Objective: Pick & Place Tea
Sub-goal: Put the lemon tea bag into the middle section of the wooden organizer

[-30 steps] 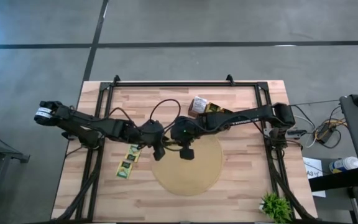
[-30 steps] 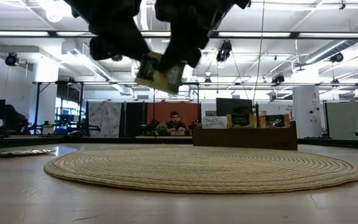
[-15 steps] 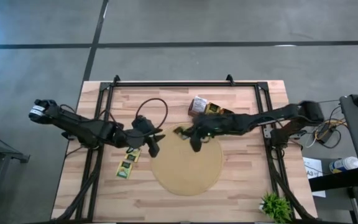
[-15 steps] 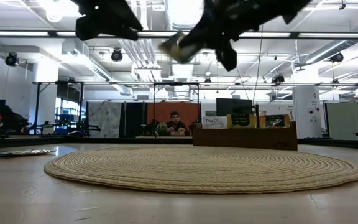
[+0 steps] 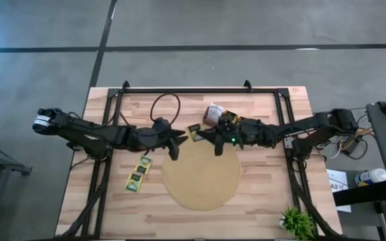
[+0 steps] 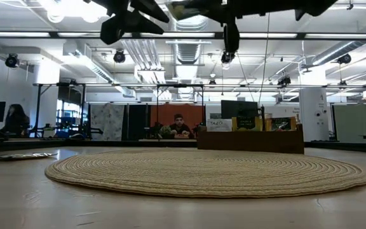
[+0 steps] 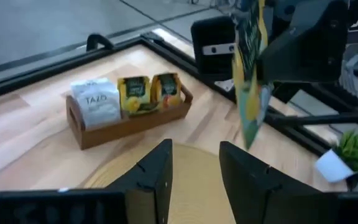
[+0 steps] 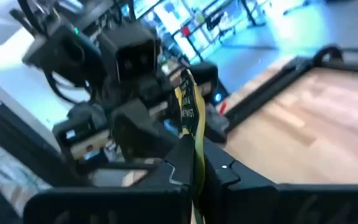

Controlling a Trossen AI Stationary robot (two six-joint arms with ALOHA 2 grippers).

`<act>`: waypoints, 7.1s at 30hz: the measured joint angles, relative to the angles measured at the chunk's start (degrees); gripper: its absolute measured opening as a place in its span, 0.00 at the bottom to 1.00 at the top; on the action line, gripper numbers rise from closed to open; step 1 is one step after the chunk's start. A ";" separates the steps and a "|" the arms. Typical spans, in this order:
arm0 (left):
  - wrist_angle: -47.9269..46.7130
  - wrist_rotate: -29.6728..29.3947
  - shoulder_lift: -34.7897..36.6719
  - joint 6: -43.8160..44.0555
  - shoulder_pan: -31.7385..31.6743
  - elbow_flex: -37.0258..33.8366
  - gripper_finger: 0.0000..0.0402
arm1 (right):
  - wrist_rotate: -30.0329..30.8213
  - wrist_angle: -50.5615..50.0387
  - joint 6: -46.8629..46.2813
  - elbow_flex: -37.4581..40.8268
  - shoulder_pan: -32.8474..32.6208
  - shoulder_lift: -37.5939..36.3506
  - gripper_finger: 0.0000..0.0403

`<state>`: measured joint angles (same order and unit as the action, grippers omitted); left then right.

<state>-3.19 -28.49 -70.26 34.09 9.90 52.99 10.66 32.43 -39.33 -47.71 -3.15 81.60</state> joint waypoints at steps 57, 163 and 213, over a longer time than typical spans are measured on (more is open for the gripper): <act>30.43 13.14 -5.01 -3.53 -4.97 -0.94 0.28 | -0.17 -9.30 11.08 -6.44 0.03 -6.49 0.02; 8.39 20.01 -15.21 -25.47 -8.95 3.92 0.24 | 4.54 -100.22 13.84 -55.43 2.43 17.25 0.02; 4.74 3.28 -0.51 -18.98 -14.06 -8.37 0.26 | 0.32 -76.12 27.37 -14.73 19.15 7.98 0.02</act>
<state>1.55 -25.21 -70.77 15.11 -4.16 44.62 10.98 -43.69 -11.96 -62.44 16.01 89.58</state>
